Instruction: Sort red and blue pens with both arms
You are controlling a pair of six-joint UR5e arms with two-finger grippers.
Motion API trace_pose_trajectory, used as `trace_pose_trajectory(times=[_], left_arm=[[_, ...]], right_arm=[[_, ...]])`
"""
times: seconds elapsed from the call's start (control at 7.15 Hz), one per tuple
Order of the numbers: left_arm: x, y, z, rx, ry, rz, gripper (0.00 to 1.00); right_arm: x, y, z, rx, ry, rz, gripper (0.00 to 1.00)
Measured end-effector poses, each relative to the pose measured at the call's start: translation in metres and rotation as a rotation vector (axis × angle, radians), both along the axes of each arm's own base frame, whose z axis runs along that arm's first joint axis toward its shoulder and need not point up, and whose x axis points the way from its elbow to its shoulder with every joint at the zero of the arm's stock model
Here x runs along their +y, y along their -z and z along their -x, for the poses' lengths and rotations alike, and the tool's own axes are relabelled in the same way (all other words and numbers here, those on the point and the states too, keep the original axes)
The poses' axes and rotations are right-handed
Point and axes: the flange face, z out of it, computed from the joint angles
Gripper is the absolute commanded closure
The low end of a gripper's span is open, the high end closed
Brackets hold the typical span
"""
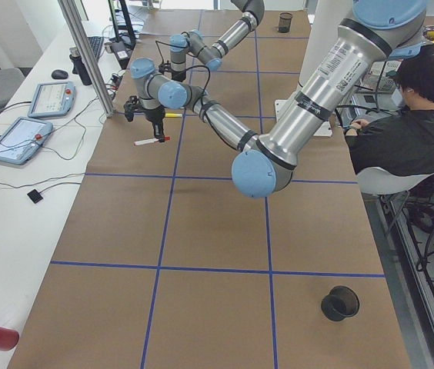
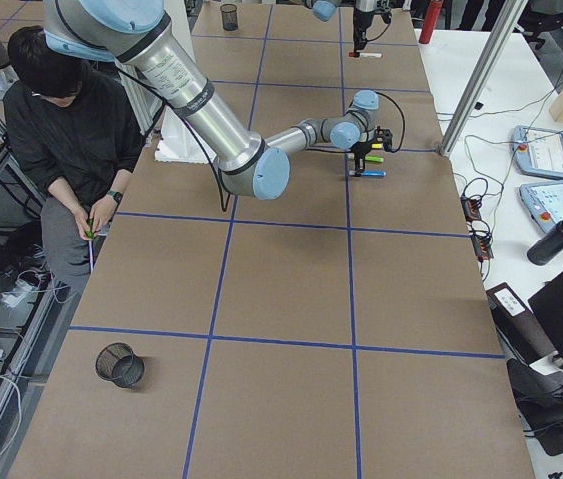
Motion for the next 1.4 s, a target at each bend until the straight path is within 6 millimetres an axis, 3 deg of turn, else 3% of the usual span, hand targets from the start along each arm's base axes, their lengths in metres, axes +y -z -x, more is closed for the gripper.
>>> trace_pose_trajectory(times=[0.42, 0.7, 0.84, 1.12, 1.4], left_arm=[[-0.001, 0.001, 0.005, 0.0, 0.006, -0.001, 1.0], [-0.002, -0.007, 0.02, -0.007, 0.013, -0.006, 1.0], [0.001, -0.016, 0.033, -0.016, -0.006, -0.026, 1.0], [0.022, -0.047, 0.075, -0.043, -0.049, -0.06, 1.0], [0.054, -0.086, 0.115, -0.085, -0.101, -0.089, 1.0]], right_arm=[[-0.004, 0.018, -0.006, -0.016, -0.01, -0.013, 1.0], [-0.007, 0.039, -0.023, 0.002, -0.013, -0.021, 1.0], [-0.007, 0.041, -0.036, 0.047, 0.006, -0.038, 1.0], [0.002, 0.021, -0.082, 0.161, 0.077, -0.078, 1.0], [0.011, -0.013, -0.147, 0.232, 0.149, -0.111, 1.0]])
